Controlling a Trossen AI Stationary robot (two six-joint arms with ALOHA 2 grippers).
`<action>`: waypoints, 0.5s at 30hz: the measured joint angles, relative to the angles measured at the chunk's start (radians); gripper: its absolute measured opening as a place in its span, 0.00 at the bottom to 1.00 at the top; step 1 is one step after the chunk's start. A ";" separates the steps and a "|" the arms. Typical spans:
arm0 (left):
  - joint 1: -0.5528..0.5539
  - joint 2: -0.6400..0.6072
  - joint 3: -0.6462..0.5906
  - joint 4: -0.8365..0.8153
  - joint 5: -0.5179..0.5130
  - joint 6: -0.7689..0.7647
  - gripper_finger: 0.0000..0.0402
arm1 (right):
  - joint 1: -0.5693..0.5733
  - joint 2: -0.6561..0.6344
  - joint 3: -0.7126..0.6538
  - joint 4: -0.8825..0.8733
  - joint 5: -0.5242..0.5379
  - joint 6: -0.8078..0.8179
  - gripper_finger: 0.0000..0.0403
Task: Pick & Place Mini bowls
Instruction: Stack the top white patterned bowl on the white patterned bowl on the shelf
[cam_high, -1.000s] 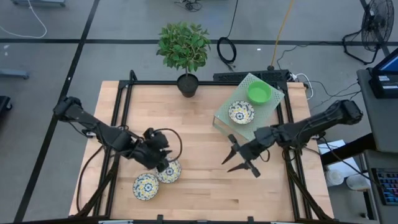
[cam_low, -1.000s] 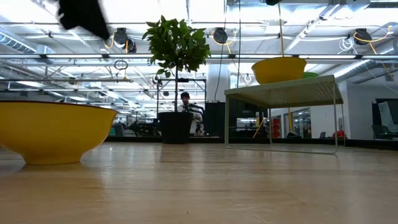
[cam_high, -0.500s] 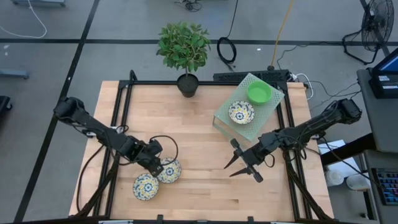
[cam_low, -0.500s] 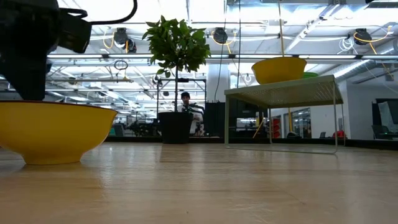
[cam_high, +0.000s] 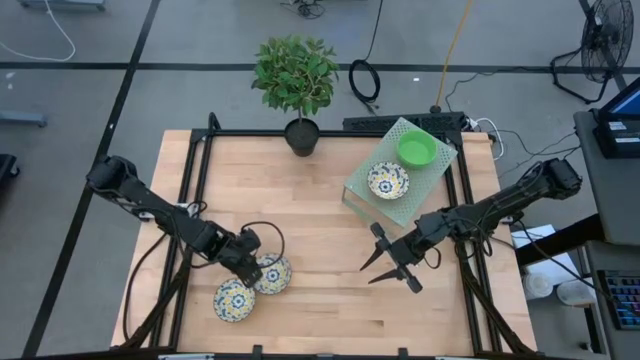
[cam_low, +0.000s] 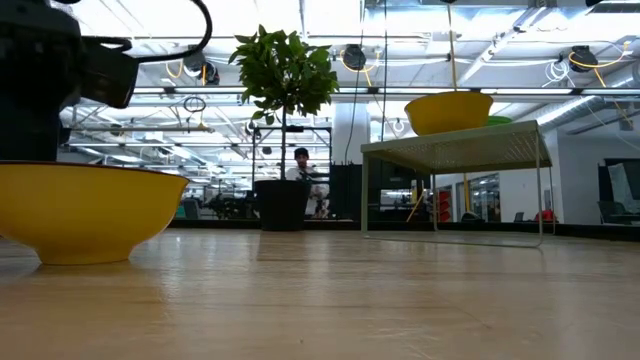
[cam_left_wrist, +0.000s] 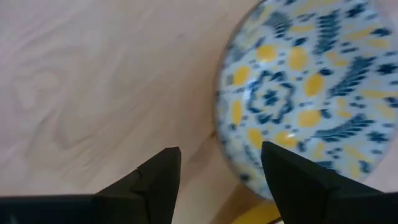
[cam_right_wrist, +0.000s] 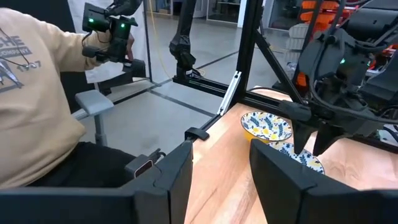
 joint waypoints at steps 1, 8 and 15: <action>0.000 0.000 -0.002 0.019 0.000 0.010 0.57 | 0.000 0.000 0.000 -0.001 0.000 0.000 0.36; 0.008 0.013 -0.002 0.032 -0.002 0.019 0.57 | 0.000 0.000 0.000 -0.003 0.000 0.000 0.36; 0.044 0.091 -0.003 0.006 -0.003 0.053 0.57 | 0.000 0.000 0.000 -0.009 0.000 0.000 0.36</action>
